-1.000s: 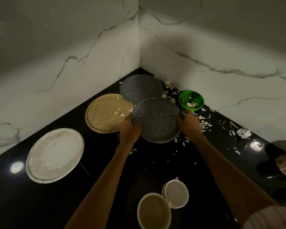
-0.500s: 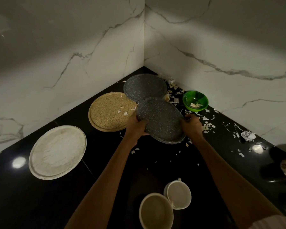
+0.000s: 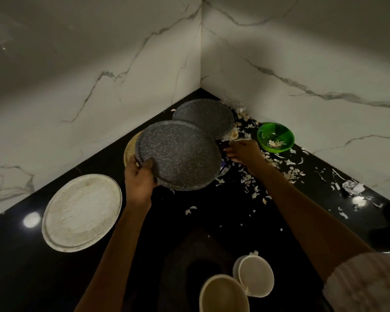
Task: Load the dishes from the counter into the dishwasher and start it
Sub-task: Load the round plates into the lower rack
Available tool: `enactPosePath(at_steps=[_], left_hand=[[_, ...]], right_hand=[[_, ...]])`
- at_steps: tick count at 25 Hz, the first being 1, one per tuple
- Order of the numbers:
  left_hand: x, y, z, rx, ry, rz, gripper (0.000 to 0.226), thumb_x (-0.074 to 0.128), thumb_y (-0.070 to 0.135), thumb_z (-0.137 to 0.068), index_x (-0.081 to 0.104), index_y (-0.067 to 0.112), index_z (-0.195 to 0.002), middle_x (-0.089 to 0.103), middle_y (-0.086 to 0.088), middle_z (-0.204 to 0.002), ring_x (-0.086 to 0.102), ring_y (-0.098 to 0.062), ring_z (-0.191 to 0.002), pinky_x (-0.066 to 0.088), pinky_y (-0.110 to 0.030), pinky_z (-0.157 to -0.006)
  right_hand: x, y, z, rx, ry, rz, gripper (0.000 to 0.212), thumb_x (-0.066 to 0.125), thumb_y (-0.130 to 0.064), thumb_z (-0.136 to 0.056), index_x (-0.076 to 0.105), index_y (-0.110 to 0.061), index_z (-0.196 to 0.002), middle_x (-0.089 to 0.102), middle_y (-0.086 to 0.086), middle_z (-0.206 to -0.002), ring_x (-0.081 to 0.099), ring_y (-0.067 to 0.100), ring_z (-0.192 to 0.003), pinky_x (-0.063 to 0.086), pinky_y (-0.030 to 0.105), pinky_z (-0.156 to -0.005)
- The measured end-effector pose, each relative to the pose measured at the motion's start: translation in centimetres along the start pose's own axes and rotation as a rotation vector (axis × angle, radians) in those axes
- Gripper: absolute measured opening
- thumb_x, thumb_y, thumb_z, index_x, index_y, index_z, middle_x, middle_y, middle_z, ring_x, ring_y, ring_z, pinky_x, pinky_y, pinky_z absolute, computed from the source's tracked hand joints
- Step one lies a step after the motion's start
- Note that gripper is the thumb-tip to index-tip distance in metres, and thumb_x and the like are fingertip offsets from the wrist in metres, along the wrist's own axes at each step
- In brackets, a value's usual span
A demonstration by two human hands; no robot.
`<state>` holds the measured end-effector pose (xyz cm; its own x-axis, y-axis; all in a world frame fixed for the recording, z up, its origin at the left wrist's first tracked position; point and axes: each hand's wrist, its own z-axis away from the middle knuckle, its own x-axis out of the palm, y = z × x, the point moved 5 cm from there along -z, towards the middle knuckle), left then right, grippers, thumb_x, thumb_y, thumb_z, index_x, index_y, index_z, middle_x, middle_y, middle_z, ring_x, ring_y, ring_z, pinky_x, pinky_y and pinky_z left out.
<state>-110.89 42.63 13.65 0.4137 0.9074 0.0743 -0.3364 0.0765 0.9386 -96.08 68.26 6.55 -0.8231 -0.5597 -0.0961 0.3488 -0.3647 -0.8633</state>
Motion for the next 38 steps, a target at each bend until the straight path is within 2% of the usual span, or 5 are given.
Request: enactPosePath(at_steps=[4,12,22,31,38], left_hand=[[-2.1,-0.2,-0.6,0.016,0.048,0.003,0.027,0.044,0.014,-0.102,0.05,0.018,-0.127,0.055,0.004,-0.113,0.055,-0.02,-0.109,0.052,-0.029,-0.073],[-3.7,-0.4,-1.1,0.01,0.113,-0.008,0.018,0.044,0.018,-0.102,0.054,0.022,-0.116,0.056,0.012,-0.103,0.052,-0.016,-0.112,0.043,-0.035,-0.098],[-6.6,-1.7,0.9,-0.037,0.184,0.023,0.042,0.047,0.022,-0.101,0.044,0.013,-0.143,0.05,0.0,-0.136,0.048,-0.02,-0.124,0.039,-0.036,-0.104],[-8.2,-1.0,3.3,-0.005,0.178,0.027,0.038,0.04,0.031,-0.104,0.053,0.014,-0.136,0.056,-0.001,-0.134,0.051,-0.018,-0.124,0.041,-0.034,-0.105],[-10.5,-1.1,5.2,-0.049,0.272,0.138,0.022,0.04,0.038,-0.103,0.06,0.03,-0.104,0.062,0.008,-0.108,0.056,-0.015,-0.113,0.044,-0.036,-0.101]], right_hand=[[3.1,-0.9,-3.1,0.146,0.071,-0.233,0.014,0.047,-0.008,-0.101,0.056,-0.004,-0.091,0.066,0.012,-0.093,0.066,0.016,-0.073,0.054,0.024,-0.063],[5.1,-2.2,-4.5,0.126,0.17,-0.338,0.038,0.057,-0.006,-0.095,0.043,-0.005,-0.13,0.062,0.017,-0.112,0.063,0.018,-0.067,0.049,0.021,-0.041],[0.4,-7.5,5.3,-0.361,0.319,0.018,0.013,0.045,-0.017,-0.101,0.042,-0.006,-0.109,0.063,0.017,-0.088,0.06,0.02,-0.058,0.052,0.026,-0.05],[3.3,-4.2,13.1,-0.211,-0.281,0.117,0.015,0.043,-0.015,-0.102,0.05,-0.014,-0.089,0.052,-0.007,-0.054,0.048,0.007,-0.048,0.04,0.021,-0.047],[8.4,-2.1,13.9,-0.381,-0.329,0.562,0.025,0.037,-0.023,-0.105,0.052,-0.016,-0.124,0.06,0.001,-0.106,0.06,0.015,-0.093,0.052,0.036,-0.08]])
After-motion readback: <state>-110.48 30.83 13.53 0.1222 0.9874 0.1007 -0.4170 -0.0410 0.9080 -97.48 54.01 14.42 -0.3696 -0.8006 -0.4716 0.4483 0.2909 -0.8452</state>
